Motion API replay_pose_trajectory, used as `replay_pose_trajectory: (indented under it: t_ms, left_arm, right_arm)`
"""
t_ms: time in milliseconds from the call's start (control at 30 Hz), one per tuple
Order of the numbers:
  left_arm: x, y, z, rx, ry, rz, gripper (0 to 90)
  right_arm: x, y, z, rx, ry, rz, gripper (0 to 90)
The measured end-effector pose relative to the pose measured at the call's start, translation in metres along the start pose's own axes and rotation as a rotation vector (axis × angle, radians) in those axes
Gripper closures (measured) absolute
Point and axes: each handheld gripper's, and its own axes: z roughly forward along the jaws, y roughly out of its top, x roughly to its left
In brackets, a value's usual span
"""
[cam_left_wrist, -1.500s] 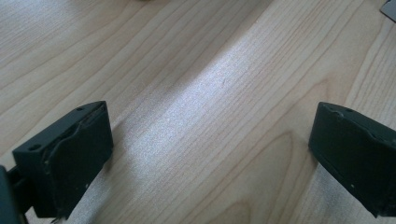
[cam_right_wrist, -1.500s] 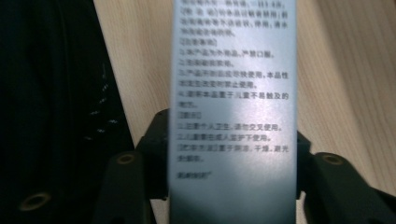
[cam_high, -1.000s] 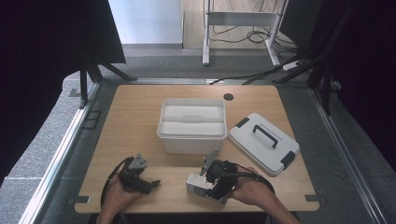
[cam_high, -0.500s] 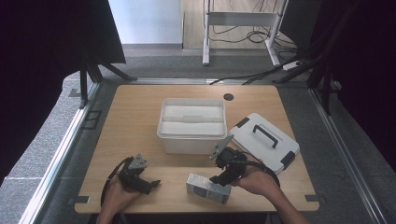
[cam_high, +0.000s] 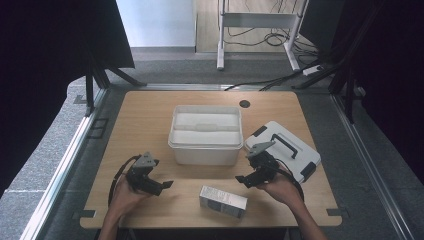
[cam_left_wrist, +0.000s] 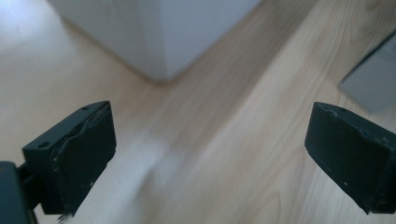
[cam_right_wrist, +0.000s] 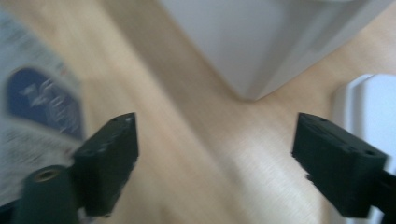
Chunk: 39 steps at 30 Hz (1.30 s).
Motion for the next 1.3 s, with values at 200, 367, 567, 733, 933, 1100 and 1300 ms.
replay_pose_trajectory:
  t_ms: [200, 367, 567, 733, 933, 1100, 1300]
  left_arm:
    - [0.014, 0.035, 0.010, 0.037, -0.006, 0.058, 0.0]
    - [0.026, 0.055, 0.022, 0.022, -0.014, 0.053, 0.0]
    - [0.036, 0.067, 0.033, 0.001, -0.028, 0.049, 0.0]
    - [0.033, 0.069, 0.034, 0.013, -0.017, 0.042, 0.0]
    - [0.021, 0.065, 0.028, 0.046, -0.009, 0.065, 0.0]
    - [0.011, 0.058, 0.021, 0.041, -0.021, 0.072, 0.0]
    - [-0.001, 0.050, 0.014, 0.041, -0.018, 0.080, 0.0]
  right_arm:
    - [-0.013, 0.004, 0.011, -0.110, -0.032, 0.040, 1.4]
    - [-0.022, 0.013, 0.024, -0.165, -0.022, 0.039, 0.0]
    - [-0.028, 0.024, 0.033, -0.205, -0.003, 0.040, 4.0]
    - [-0.031, 0.028, 0.036, -0.208, -0.009, 0.049, 6.7]
    - [-0.027, 0.026, 0.033, -0.200, 0.002, 0.042, 6.9]
    - [-0.018, 0.019, 0.026, -0.198, 0.031, 0.029, 7.3]
    - [-0.004, 0.011, 0.019, -0.188, 0.047, 0.005, 7.2]
